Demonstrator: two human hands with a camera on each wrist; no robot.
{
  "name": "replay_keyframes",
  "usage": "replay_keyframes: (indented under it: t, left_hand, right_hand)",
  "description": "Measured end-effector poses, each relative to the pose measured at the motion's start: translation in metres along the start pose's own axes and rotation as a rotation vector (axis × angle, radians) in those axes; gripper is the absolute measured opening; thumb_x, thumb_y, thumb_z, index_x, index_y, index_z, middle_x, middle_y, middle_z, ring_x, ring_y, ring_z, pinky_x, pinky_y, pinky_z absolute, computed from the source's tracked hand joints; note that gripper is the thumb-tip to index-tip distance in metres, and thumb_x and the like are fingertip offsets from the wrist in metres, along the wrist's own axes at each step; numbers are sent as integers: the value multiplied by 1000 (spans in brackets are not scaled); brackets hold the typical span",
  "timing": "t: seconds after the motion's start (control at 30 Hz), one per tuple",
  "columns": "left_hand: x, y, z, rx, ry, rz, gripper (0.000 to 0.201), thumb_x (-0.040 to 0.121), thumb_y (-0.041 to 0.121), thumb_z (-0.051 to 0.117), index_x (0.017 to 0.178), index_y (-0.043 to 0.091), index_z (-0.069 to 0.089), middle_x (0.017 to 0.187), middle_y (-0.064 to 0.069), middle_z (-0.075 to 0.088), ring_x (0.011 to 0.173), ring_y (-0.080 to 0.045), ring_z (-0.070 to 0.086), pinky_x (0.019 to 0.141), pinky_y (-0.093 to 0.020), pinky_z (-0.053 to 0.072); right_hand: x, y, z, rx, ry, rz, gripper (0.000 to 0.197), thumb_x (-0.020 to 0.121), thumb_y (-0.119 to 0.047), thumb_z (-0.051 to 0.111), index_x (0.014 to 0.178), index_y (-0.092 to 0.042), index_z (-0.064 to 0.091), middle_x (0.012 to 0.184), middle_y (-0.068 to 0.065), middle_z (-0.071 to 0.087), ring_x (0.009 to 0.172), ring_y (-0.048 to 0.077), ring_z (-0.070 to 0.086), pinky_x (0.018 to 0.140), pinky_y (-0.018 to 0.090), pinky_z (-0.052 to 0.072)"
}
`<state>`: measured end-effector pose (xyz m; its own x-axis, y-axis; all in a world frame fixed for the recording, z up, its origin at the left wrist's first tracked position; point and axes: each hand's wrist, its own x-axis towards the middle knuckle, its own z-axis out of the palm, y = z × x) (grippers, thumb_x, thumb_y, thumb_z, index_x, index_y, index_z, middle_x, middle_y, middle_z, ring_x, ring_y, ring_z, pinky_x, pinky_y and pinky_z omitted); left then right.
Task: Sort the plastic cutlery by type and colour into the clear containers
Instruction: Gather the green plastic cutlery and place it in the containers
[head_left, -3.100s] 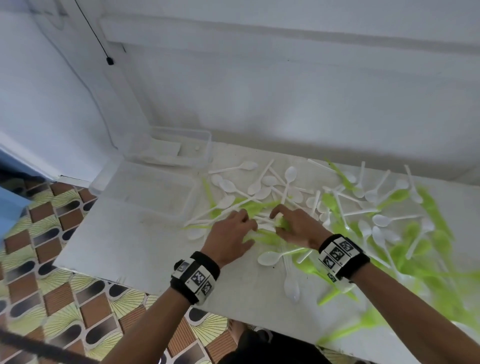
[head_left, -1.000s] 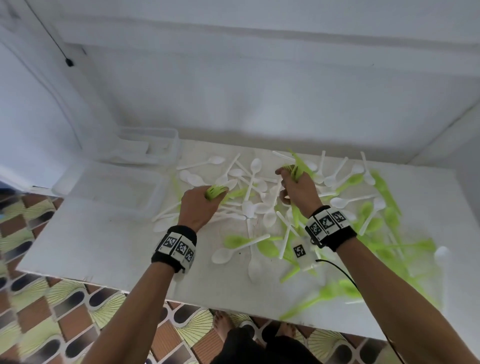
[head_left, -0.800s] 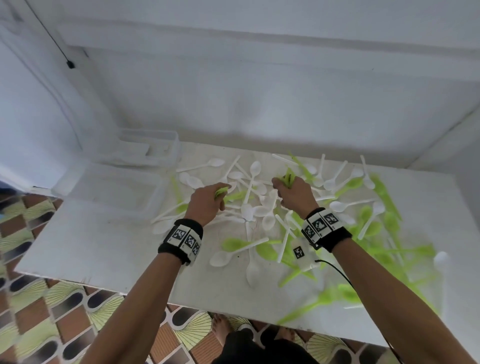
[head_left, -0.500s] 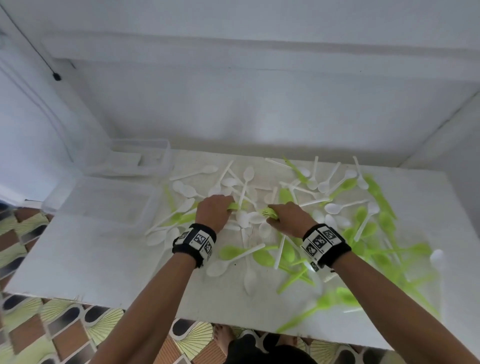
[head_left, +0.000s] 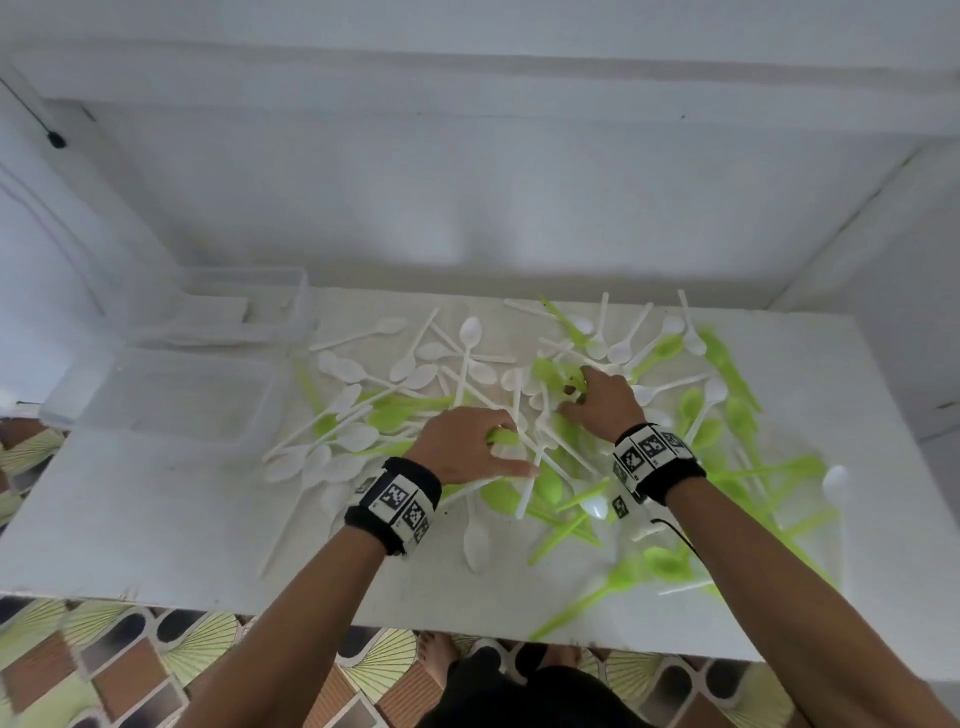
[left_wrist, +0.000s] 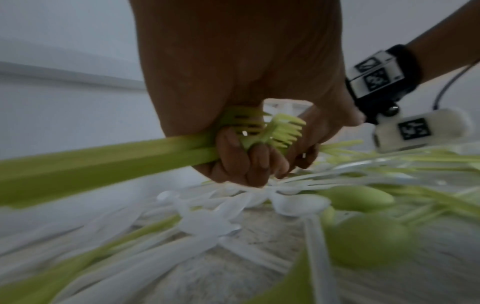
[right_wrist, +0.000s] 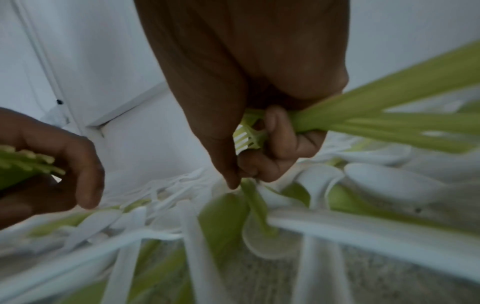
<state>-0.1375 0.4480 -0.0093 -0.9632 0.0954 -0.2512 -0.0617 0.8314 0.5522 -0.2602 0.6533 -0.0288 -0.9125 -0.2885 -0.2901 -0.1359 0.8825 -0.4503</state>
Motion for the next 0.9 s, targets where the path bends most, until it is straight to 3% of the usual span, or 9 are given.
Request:
replay_keyframes:
  t: [0.1, 0.23, 0.3, 0.4, 0.47, 0.53, 0.63, 0.77, 0.9]
  left_hand:
    - [-4, 8, 17, 154, -104, 21, 66, 65, 76, 73, 116, 36, 57, 96, 16, 64, 86, -7, 58, 75, -29, 43]
    - [-6, -2, 24, 256, -90, -14, 40, 85, 39, 65, 123, 29, 59, 121, 6, 63, 108, -21, 60, 84, -32, 45]
    - [-8, -9, 21, 231, -65, -49, 34, 87, 32, 62, 121, 27, 59, 119, 4, 64, 109, -23, 60, 83, -33, 44]
    - [-10, -18, 16, 204, -17, -72, 32, 89, 34, 63, 119, 27, 55, 111, 3, 65, 102, -23, 60, 75, -31, 40]
    - [-14, -17, 13, 148, 28, -15, 29, 86, 37, 66, 111, 29, 53, 101, 7, 64, 92, -20, 60, 69, -31, 37]
    - [-20, -11, 14, 82, 9, 59, 26, 83, 40, 69, 103, 30, 54, 93, 11, 62, 84, -15, 58, 67, -31, 39]
    - [-23, -11, 21, 159, -68, 62, 25, 82, 39, 68, 103, 30, 59, 98, 11, 65, 91, -15, 59, 73, -31, 42]
    - [-25, -25, 29, 197, -46, -2, 25, 84, 35, 69, 107, 30, 63, 106, 9, 66, 99, -16, 60, 78, -32, 45]
    - [-31, -34, 8, -136, 79, -46, 16, 88, 26, 71, 104, 23, 71, 97, 8, 70, 88, -14, 62, 75, -27, 44]
  right_hand:
    - [-6, 3, -4, -14, -5, -58, 34, 88, -39, 71, 106, -12, 62, 95, 11, 70, 98, 32, 64, 80, 40, 51]
    - [-32, -3, -12, -47, -231, -191, 75, 78, -60, 77, 136, -19, 54, 95, 0, 67, 86, 18, 61, 76, 31, 46]
    - [-46, -3, -10, -118, -306, -271, 66, 77, -56, 80, 130, -24, 60, 81, -11, 62, 78, 12, 58, 70, 25, 41]
    - [-62, -3, -4, -206, -332, -390, 48, 75, -58, 79, 110, -30, 65, 70, -12, 57, 70, 11, 57, 63, 26, 39]
    - [-67, -3, 0, -189, -375, -460, 37, 77, -55, 78, 101, -30, 69, 67, -13, 58, 65, 6, 56, 61, 24, 40]
    - [-69, -6, 6, -259, -420, -537, 39, 80, -50, 77, 111, -28, 69, 72, -11, 61, 67, 8, 53, 64, 25, 41]
    - [-72, -10, 13, -442, -425, -622, 51, 83, -46, 70, 130, -29, 62, 88, -1, 70, 82, 15, 55, 68, 29, 46]
    - [-69, -11, 13, -440, -422, -656, 41, 86, -43, 70, 124, -29, 67, 97, 2, 72, 93, 25, 66, 71, 35, 52]
    - [-67, -13, 12, -316, -375, -762, 33, 91, -39, 71, 119, -22, 70, 100, -1, 71, 94, 21, 64, 70, 29, 40]
